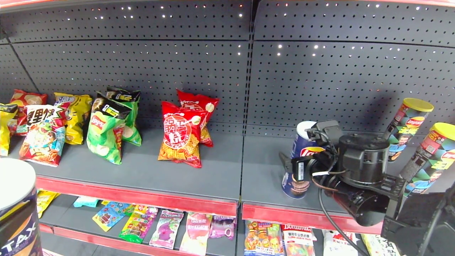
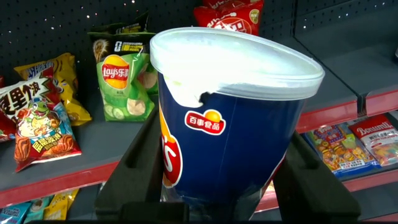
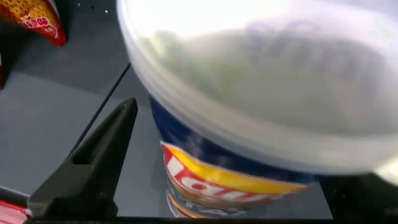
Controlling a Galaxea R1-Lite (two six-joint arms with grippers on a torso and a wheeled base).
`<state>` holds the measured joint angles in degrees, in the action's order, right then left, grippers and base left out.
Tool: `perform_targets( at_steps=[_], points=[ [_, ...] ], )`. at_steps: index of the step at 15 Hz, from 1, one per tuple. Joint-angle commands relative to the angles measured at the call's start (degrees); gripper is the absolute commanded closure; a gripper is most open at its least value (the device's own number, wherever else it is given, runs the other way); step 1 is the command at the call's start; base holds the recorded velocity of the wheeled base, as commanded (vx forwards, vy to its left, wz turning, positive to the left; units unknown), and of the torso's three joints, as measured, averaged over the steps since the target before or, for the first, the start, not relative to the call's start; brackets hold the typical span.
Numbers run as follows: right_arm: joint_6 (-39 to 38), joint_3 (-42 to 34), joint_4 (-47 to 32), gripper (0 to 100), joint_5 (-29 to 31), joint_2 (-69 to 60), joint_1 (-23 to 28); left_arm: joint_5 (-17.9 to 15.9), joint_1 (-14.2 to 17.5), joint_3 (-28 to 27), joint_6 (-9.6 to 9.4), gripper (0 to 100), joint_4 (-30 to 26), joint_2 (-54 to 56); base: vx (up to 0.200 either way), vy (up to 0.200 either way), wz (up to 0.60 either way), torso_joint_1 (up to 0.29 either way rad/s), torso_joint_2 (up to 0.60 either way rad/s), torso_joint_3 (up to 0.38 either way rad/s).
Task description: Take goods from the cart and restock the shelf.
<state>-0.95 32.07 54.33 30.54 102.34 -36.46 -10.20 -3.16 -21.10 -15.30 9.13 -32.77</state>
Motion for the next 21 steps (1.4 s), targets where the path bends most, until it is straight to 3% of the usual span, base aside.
perform_targets(
  at_steps=[1, 9, 16, 21],
  points=[
    [0.0, -0.5, 0.2, 0, 0.1, -1.0, 0.0, 0.0, 0.0, 0.0, 0.01, 100, 0.0, 0.0, 0.0, 0.0, 0.0, 0.0, 0.0, 0.0],
    [-0.1, -5.4, 0.2, 0, 0.2, -6.7, -0.1, -0.2, 0.0, 0.7, 0.01, 100, 0.0, 0.0, 0.0, 0.0, 0.0, 0.0, 0.0, 0.0],
    [-0.8, -9.4, 0.1, 0, -0.1, -13.9, -4.6, -0.3, 0.0, 0.6, 0.01, 100, 0.1, -0.6, 0.0, 0.0, 0.0, 0.0, 0.0, 0.0],
    [-0.7, -13.2, 0.1, 0, -4.7, -21.2, -5.1, -1.1, -0.1, 1.0, 0.01, 100, 0.0, -0.7, 0.0, 0.0, 0.0, 0.0, 0.0, 0.0]
  ],
)
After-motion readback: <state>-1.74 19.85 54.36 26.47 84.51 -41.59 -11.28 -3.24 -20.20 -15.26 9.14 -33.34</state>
